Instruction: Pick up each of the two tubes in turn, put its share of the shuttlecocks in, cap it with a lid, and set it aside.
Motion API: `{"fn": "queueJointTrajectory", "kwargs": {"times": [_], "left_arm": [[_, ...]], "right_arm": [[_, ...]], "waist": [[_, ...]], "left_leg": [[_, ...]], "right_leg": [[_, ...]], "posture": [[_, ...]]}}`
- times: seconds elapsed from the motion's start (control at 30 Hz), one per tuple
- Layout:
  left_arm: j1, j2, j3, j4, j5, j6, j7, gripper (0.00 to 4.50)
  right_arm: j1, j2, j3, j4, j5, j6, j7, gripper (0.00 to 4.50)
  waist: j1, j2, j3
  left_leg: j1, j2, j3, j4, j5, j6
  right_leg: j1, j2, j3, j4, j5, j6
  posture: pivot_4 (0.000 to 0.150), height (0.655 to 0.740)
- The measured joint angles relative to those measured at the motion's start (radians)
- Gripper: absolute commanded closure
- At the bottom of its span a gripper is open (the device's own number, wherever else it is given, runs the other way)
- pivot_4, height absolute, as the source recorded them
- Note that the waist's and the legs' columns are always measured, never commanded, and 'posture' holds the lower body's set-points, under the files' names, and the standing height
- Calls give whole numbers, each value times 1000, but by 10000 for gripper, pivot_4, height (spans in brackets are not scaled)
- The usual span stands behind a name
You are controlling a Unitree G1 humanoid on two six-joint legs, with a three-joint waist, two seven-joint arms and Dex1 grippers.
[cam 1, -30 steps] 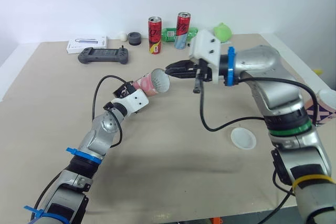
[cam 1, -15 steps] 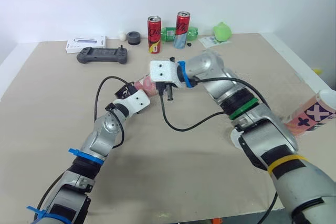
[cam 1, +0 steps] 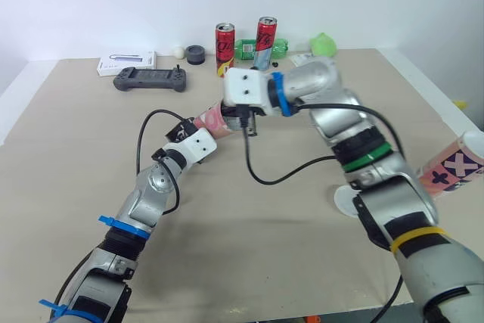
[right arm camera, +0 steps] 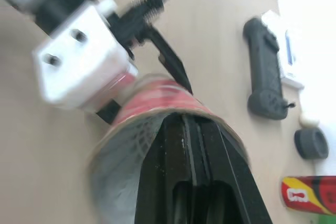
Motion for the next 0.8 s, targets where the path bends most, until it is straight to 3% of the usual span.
{"fn": "queueJointTrajectory", "kwargs": {"times": [0.23,0.47,0.6,0.73,0.8], "left_arm": [[3,-12,0,2,-40,-19,-18,7922],[10,-73,54,8,-174,-20,-46,7922],[25,-118,84,4,-279,-16,-88,7922],[41,-182,138,-15,-434,15,-153,7922],[50,-186,139,-17,-461,16,-177,7922]], "right_arm": [[31,-42,-41,-131,80,108,29,44150],[124,-138,-228,-267,249,273,16,44150],[240,-221,-335,-343,355,409,0,32978],[392,-384,-430,-431,438,544,1,10669],[464,-438,-451,-453,443,559,1,4065]], "waist": [[-2,0,0],[5,0,0],[15,0,0],[26,0,0],[26,0,0]], "left_leg": [[1,1,0,0,0,0],[0,0,0,1,0,0],[0,-2,1,1,0,0],[1,-2,1,1,0,0],[1,-2,1,1,0,0]], "right_leg": [[0,1,0,1,-1,2],[1,0,0,0,-1,2],[1,-1,1,0,-1,2],[2,-1,1,0,-3,5],[2,-1,1,0,-3,5]], "posture": [[1500,7400],[1500,7400],[1500,7400],[1500,7400],[1500,7400]]}}
